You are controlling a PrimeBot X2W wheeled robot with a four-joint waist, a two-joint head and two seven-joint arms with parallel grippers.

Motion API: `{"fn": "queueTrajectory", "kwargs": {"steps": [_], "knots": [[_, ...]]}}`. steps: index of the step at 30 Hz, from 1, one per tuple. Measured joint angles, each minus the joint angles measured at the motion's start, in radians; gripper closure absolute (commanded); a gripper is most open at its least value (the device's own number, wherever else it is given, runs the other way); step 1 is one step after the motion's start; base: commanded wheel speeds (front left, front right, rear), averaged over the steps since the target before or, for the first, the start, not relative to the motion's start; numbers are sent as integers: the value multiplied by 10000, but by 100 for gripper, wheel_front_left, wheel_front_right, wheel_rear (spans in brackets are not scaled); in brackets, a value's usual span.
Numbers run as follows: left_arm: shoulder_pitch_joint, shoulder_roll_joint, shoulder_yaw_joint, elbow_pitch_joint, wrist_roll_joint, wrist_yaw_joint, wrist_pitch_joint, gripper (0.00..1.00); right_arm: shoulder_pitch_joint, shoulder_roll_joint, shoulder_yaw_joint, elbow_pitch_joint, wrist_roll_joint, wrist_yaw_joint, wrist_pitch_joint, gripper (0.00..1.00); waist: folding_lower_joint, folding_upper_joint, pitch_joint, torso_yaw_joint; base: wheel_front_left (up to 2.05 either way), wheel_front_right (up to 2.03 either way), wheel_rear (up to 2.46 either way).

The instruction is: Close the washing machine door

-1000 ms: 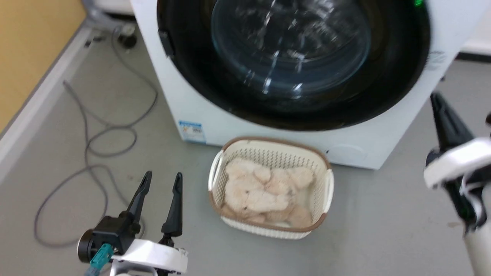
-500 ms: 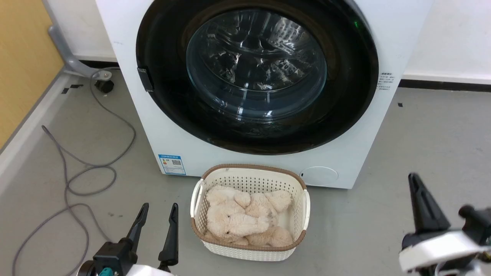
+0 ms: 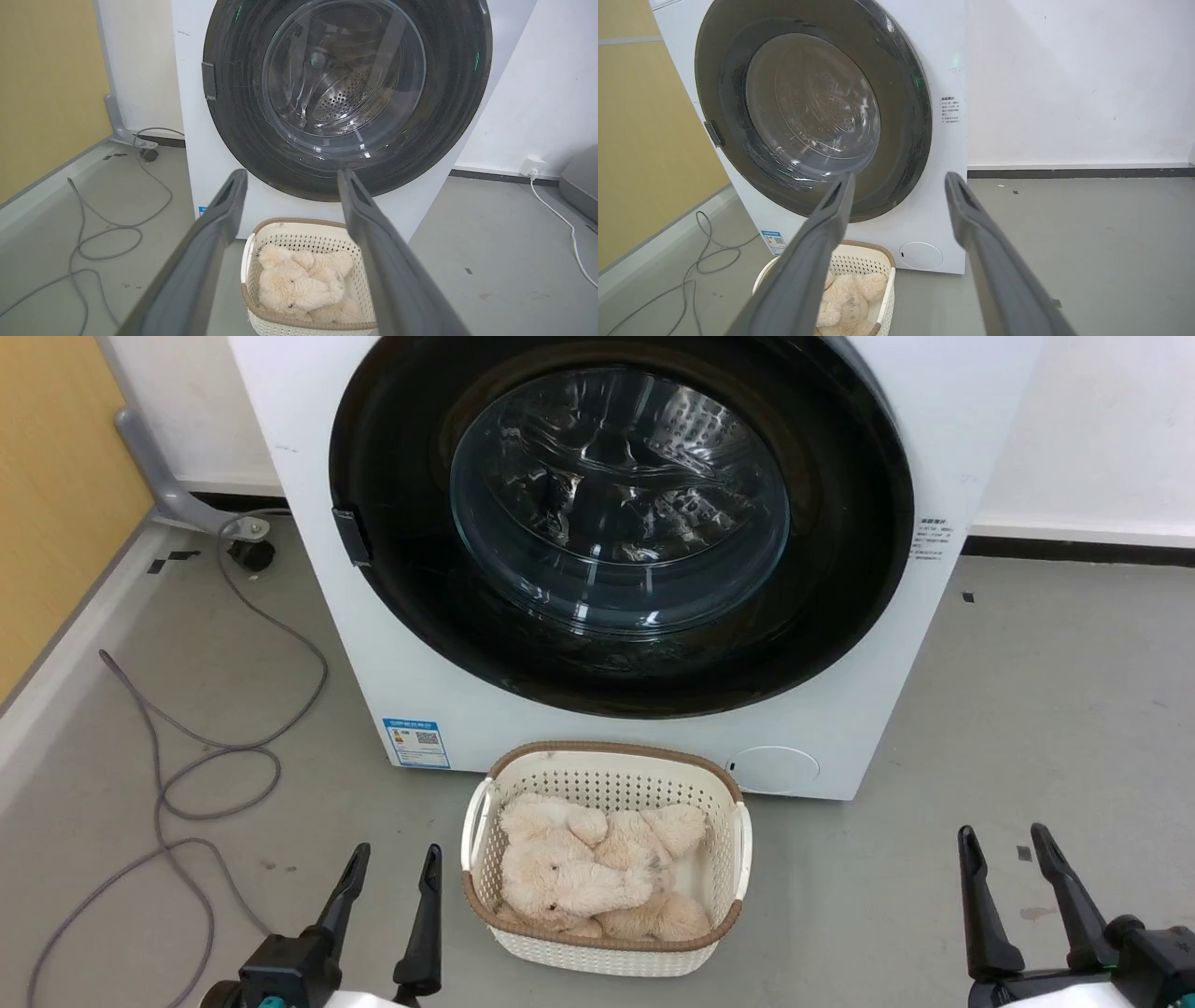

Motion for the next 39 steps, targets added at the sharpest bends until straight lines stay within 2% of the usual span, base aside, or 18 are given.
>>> {"fn": "queueTrajectory", "kwargs": {"steps": [21,22,39], "knots": [[14,-2,-159,-192,56,77,0,0,10,86,61,15,-119,0,-113,0,1,0,-16,70,0,0,0],[9,0,-151,-215,42,75,4,100,6,86,67,15,-125,0,-113,100,1,0,-13,72,0,0,0],[7,0,-121,-261,115,111,261,100,-6,86,102,13,-278,0,123,100,1,0,-4,-1,0,0,0]]}}
